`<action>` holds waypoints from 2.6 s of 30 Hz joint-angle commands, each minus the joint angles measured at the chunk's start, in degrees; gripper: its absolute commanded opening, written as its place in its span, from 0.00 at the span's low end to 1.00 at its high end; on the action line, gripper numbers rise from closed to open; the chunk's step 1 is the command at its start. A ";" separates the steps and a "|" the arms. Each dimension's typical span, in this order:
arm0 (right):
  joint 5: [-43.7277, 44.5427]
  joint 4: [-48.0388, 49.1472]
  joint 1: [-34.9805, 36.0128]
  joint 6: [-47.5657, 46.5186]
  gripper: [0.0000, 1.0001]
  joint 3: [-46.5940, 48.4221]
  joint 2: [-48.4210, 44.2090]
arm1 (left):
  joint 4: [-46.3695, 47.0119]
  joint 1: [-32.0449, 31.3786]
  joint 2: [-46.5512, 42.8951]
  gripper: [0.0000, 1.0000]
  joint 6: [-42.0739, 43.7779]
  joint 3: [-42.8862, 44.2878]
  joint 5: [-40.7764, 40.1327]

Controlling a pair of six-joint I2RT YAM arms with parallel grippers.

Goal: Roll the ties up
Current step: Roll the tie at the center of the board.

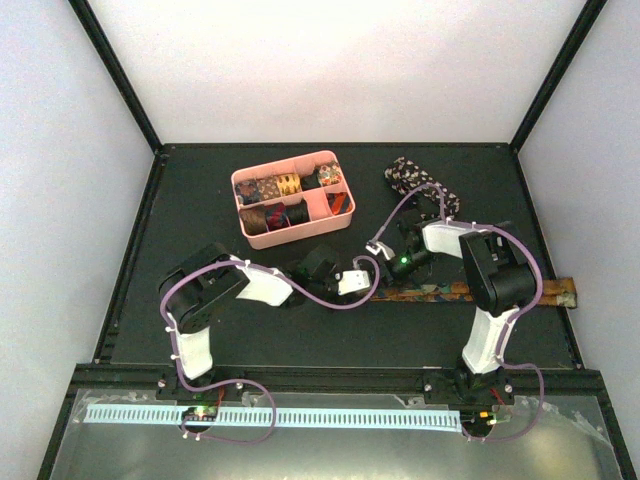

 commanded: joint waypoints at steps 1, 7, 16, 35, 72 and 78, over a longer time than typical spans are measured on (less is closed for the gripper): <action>0.20 2.63 1.03 2.07 0.44 -0.60 2.10 | -8.87 -0.47 2.94 0.32 0.31 0.34 -2.88; 4.32 3.64 1.39 1.83 0.07 -1.22 2.22 | -8.75 -0.47 3.12 0.32 -0.24 0.47 -2.87; 9.31 2.38 -2.02 1.35 0.02 -1.17 2.65 | 3.70 3.88 -0.51 0.76 -5.71 -4.40 3.75; 2.54 13.21 3.99 7.38 0.02 -2.00 6.70 | 30.50 17.45 -13.63 0.99 -20.22 -20.64 25.46; -1.41 18.83 2.21 10.95 0.24 -10.24 -7.26 | 21.09 3.07 2.10 0.30 1.35 -12.75 1.00; -2.92 9.34 -1.33 7.43 0.45 -6.64 -10.27 | 14.95 1.99 0.81 0.22 5.30 -11.90 -0.16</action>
